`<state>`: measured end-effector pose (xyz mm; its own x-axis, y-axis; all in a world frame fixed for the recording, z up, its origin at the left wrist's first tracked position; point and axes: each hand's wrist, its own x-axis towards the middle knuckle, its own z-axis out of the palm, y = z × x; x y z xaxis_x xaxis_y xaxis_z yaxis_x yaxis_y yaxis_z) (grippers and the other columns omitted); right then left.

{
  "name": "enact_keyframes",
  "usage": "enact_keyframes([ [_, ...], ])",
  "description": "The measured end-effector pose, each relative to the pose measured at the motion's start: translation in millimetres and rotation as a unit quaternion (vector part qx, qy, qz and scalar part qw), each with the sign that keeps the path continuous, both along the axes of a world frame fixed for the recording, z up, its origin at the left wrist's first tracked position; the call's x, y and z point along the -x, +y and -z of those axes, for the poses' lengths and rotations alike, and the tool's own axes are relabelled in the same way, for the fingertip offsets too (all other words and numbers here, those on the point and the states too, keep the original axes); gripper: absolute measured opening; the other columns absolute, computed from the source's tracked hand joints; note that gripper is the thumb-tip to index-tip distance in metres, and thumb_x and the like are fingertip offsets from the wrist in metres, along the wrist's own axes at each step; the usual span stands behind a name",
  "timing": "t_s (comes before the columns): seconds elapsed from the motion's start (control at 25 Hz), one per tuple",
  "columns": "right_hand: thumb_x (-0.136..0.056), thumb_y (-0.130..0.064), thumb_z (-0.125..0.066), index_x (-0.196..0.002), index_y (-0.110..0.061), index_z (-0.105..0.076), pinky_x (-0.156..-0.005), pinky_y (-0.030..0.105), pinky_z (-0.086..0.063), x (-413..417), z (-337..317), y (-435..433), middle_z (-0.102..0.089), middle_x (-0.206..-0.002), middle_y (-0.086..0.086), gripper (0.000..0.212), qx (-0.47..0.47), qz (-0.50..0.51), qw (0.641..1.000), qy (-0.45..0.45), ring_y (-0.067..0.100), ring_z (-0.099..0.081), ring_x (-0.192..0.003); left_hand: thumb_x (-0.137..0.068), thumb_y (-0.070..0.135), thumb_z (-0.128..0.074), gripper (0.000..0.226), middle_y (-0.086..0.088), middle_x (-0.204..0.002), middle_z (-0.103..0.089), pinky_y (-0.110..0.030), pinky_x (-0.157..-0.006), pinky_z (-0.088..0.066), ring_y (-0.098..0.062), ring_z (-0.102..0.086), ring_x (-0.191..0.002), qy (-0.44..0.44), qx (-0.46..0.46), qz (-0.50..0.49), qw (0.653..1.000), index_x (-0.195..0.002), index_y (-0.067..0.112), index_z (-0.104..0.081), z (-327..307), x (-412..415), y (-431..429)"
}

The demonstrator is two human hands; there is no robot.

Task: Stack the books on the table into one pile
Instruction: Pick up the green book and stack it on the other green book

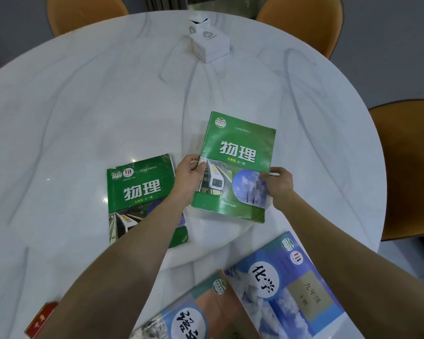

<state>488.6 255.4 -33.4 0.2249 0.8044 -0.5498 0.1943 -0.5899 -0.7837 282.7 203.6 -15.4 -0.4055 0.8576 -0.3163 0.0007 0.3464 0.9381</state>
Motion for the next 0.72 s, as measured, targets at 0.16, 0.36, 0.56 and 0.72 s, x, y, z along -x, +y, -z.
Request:
enact_keyframes([
  [0.16, -0.086, -0.007, -0.062, -0.109, -0.012, -0.056, -0.053, 0.024, -0.042, 11.4, -14.1, -4.9, -0.061, -0.097, 0.010, 0.024, -0.015, -0.010, 0.999, 0.048, 0.025, -0.057, -0.078, -0.093, 0.010, -0.052, 0.011, -0.007, -0.101, -0.067, -0.026, -0.069, -0.057, -0.017, -0.066, -0.083, 0.027, 0.008, -0.025, 0.999, -0.104, 0.013, -0.054, -10.5, 10.6, -11.0],
  [0.36, -0.085, 0.000, -0.061, -0.104, -0.013, -0.054, -0.050, 0.024, -0.040, 48.4, -32.3, -21.4, -0.062, -0.095, 0.011, 0.023, -0.023, -0.063, 0.994, 0.086, 0.017, -0.055, -0.064, -0.094, 0.012, -0.051, 0.021, -0.013, -0.125, -0.061, -0.034, -0.085, -0.049, -0.022, -0.060, -0.100, 0.060, 0.036, -0.064, 0.996, -0.115, 0.008, -0.050, -21.5, 45.0, -41.1],
  [0.56, -0.085, 0.003, -0.059, -0.115, -0.005, -0.056, -0.070, 0.038, -0.052, 97.5, -41.0, -38.5, -0.063, -0.099, 0.014, 0.030, -0.028, -0.129, 0.985, 0.110, 0.027, -0.059, -0.082, -0.094, 0.014, -0.051, 0.019, -0.014, -0.122, -0.062, -0.043, -0.091, -0.052, -0.024, -0.062, -0.100, 0.054, 0.047, -0.135, 0.988, -0.113, 0.009, -0.051, -23.4, 88.5, -82.7],
  [0.72, -0.085, 0.006, -0.055, -0.115, -0.004, -0.061, -0.086, 0.042, -0.052, 138.1, -36.1, -56.1, -0.065, -0.100, 0.015, 0.032, -0.030, -0.185, 0.978, 0.095, 0.026, -0.059, -0.085, -0.094, 0.013, -0.051, 0.022, -0.017, -0.120, -0.064, -0.039, -0.084, -0.054, -0.026, -0.063, -0.095, 0.052, 0.041, -0.189, 0.980, -0.115, 0.007, -0.051, -18.3, 116.2, -118.2],
])
